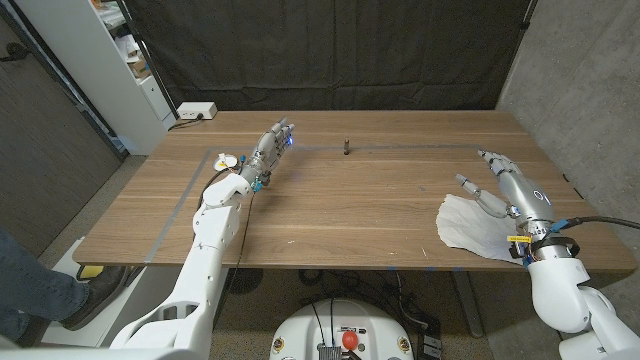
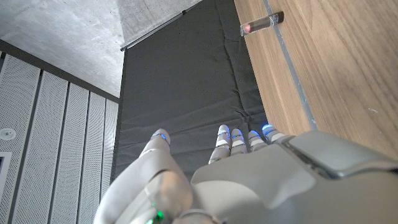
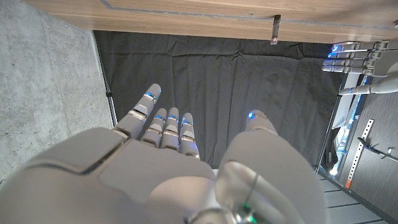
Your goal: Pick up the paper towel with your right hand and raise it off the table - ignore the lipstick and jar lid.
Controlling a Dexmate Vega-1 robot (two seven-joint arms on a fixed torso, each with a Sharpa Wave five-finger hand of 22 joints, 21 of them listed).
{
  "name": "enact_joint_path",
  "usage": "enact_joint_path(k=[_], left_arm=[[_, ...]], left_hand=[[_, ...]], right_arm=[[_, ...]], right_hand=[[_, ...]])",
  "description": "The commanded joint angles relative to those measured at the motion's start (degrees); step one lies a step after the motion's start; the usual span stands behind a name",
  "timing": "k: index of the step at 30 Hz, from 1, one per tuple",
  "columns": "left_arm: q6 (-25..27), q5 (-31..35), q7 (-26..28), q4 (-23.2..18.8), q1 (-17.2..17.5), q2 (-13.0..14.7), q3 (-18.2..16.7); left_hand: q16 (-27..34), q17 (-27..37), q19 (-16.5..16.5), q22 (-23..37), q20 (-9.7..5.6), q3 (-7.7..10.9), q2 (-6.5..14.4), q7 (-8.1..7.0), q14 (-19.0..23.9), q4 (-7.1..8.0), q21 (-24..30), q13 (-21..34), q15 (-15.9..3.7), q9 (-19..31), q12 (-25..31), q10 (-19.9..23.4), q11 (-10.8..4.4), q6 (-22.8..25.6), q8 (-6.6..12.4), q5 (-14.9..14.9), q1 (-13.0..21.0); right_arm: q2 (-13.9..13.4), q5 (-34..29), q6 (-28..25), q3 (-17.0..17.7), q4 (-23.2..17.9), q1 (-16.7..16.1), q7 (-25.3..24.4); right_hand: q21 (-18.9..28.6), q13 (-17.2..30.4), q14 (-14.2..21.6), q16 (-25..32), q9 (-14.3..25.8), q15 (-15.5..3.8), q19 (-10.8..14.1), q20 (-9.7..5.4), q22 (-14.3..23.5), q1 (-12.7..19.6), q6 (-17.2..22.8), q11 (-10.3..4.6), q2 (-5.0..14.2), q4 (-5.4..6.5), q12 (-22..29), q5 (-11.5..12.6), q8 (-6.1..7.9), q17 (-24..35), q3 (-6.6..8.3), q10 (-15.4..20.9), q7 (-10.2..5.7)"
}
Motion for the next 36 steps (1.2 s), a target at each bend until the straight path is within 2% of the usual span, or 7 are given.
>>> enact_joint_path(k=[1, 4, 9, 14, 21, 32, 36], left_arm=[[-0.6, -0.07, -0.24, 1.68, -0.9, -0.16, -0.31], [-0.65, 0.05, -0.26, 2.04, -1.13, -0.2, -0.25], [-0.6, 0.22, -0.34, 2.43, -1.38, -0.25, -0.17], [-0.56, 0.44, -0.33, 2.69, -1.54, -0.33, -0.03], [-0.6, 0.62, -0.37, 3.1, -1.64, -0.44, 0.06], [-0.46, 0.8, 0.01, 2.98, -1.38, -0.68, 0.04], [-0.48, 0.96, 0.17, 2.94, -1.4, -0.75, 0.15]], left_hand=[[-0.03, 0.18, -6.62, 0.06, 0.03, -0.03, 0.64, 0.3, -0.33, -0.28, -0.19, -0.07, 0.15, 0.33, -0.16, -0.43, 0.09, 0.36, 0.06, 0.0, 0.08], [-0.04, 0.18, -6.64, 0.06, 0.12, -0.04, 0.66, 0.33, -0.36, -0.3, -0.25, -0.07, 0.13, 0.33, -0.18, -0.47, 0.1, 0.35, 0.04, 0.0, 0.07], [-0.04, 0.18, -6.72, 0.06, 0.26, -0.05, 0.71, 0.27, -0.39, -0.35, -0.4, -0.07, 0.15, 0.33, -0.18, -0.48, 0.05, 0.41, 0.04, 0.0, 0.05], [-0.05, 0.18, -6.72, 0.06, 0.39, -0.05, 0.76, 0.31, -0.42, -0.38, -0.5, -0.07, 0.08, 0.33, -0.16, -0.41, -0.05, 0.52, 0.05, 0.0, 0.03], [-0.02, 0.18, -6.74, 0.07, 0.54, -0.07, 0.82, 0.3, -0.37, -0.43, -0.64, -0.07, -0.02, 0.34, -0.14, -0.36, -0.1, 0.71, 0.09, 0.0, 0.0], [-0.01, 0.18, -6.72, 0.08, 0.89, -0.1, 0.87, 0.31, -0.35, -0.49, -0.82, -0.07, -0.05, 0.34, -0.17, -0.4, -0.21, 0.84, 0.09, -0.01, -0.05], [0.0, 0.18, -6.72, 0.09, 0.94, -0.11, 0.89, 0.19, -0.34, -0.52, -0.89, -0.07, -0.07, 0.34, -0.16, -0.37, -0.15, 0.93, 0.1, -0.01, -0.07]], right_arm=[[-1.04, -0.73, -2.17, -0.73, -0.83, -0.16, 1.16], [-1.27, -0.72, -2.5, -0.88, -0.81, -0.17, 1.35], [-1.44, -0.98, -3.39, -1.09, -0.95, -0.44, 1.64], [-1.77, -1.11, -3.97, -0.99, -1.15, -0.95, 2.04], [-2.14, -1.22, -4.66, -0.99, -1.23, -1.33, 2.49], [-3.35, -1.46, -6.07, -0.84, -1.51, -1.44, 4.88], [-3.63, -2.2, -6.91, -0.82, -1.85, -1.62, 5.52]], right_hand=[[-0.84, 0.48, 2.78, 0.52, 0.13, -0.27, 0.14, 0.77, 0.31, 0.61, 0.7, -0.52, -0.05, -0.29, 0.66, 0.36, 0.38, -0.03, 0.11, 1.88, -0.94], [-1.66, 0.7, 5.87, 1.5, 0.21, -0.94, 0.21, 0.93, 0.32, 0.55, 0.96, -0.62, 0.13, -0.32, 1.12, 0.53, 0.38, -0.06, 0.06, 3.65, -1.24], [-2.59, 1.08, 8.5, 2.18, 0.28, -0.78, 0.46, 1.01, 0.32, 0.59, 1.43, -1.0, 0.24, -0.45, 1.71, 0.72, 0.46, -0.14, 0.0, 5.73, -1.63], [-4.0, 1.46, 11.16, 2.9, 0.33, -0.94, -0.78, 1.9, 0.32, 0.6, 2.05, -1.54, 0.37, -0.55, 2.04, 0.86, 0.61, -0.22, -0.04, 7.01, -2.44], [-5.03, 1.65, 11.69, 2.89, 0.36, -0.82, -2.04, 2.77, 0.31, 0.71, 2.55, -1.5, 0.45, -0.66, 1.98, 0.92, 0.73, -0.29, -0.02, 7.14, -2.69], [-6.72, 1.97, 9.55, 1.56, 0.4, -0.2, -3.87, 5.66, 0.32, 1.17, 3.18, -1.72, 0.36, -1.12, 1.54, 1.04, 0.81, -0.52, 0.01, 6.64, -3.49], [-6.99, 2.04, 8.85, 1.17, 0.41, 0.23, -4.02, 6.2, 0.32, 1.33, 3.34, -1.66, 0.31, -1.26, 1.44, 1.09, 0.83, -0.57, 0.02, 6.55, -3.73]])
